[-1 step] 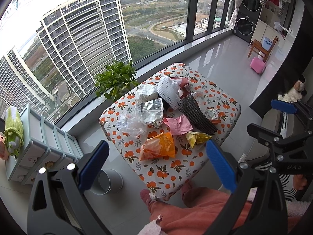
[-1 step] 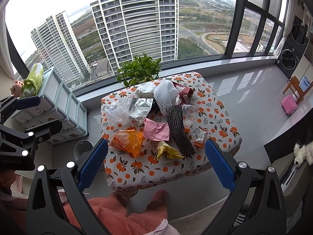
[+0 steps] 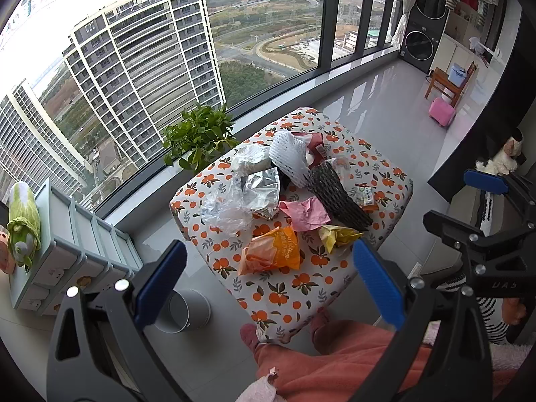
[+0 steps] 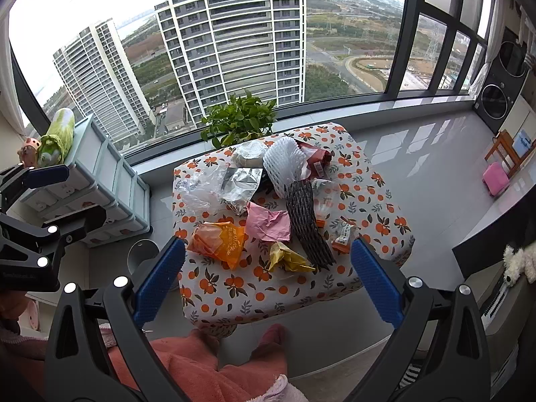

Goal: Collect trash

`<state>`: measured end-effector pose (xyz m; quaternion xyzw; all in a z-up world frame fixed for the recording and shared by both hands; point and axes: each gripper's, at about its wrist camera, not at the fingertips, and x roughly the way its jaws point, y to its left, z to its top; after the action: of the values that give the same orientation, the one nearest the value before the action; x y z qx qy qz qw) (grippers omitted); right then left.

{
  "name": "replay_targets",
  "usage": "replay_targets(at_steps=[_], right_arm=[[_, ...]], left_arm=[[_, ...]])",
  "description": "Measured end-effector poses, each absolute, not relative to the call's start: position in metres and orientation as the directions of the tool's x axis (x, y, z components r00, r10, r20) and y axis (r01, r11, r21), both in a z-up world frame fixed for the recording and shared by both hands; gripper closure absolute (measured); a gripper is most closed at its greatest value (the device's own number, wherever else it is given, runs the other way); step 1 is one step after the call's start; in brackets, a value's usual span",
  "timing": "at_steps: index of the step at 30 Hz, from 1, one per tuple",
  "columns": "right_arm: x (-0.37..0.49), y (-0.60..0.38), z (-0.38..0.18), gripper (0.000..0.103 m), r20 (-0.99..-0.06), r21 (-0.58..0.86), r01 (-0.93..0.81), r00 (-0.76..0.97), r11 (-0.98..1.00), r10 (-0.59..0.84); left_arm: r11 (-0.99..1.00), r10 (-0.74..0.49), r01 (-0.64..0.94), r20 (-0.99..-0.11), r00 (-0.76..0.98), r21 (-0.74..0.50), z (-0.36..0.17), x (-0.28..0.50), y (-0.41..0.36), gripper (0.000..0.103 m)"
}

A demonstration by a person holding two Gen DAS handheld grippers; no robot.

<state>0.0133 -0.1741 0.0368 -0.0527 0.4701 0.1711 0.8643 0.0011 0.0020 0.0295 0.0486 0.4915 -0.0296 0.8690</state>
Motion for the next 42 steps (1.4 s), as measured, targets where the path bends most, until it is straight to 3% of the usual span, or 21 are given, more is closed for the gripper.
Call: replay_targets(at_steps=[28,34,42], right_arm=[[0.020,-0.174,0.034,0.007,-0.832,0.071,-0.354,0.495,0.933,0.251],[0.028,-0.164,0.010,0.007,-0.847,0.016,-0.328,0.497,0.945,0.187],[0.049,-0.149,-0.079,0.008,-0.904,0.014,-0.327,0.400,0.945,0.152]], left_arm=[[0.994,-0.012,0.097,-0.858,0.514,0.044,0.027,-0.001,0.003,0.004],[0.995,0.034,0.062,-0.867,0.497,0.074,-0.022,0.009,0.005,0.004],[0.999,0.015,0.033,-0.919,0.394,0.031,-0.123,0.017,0.022,0.004]])
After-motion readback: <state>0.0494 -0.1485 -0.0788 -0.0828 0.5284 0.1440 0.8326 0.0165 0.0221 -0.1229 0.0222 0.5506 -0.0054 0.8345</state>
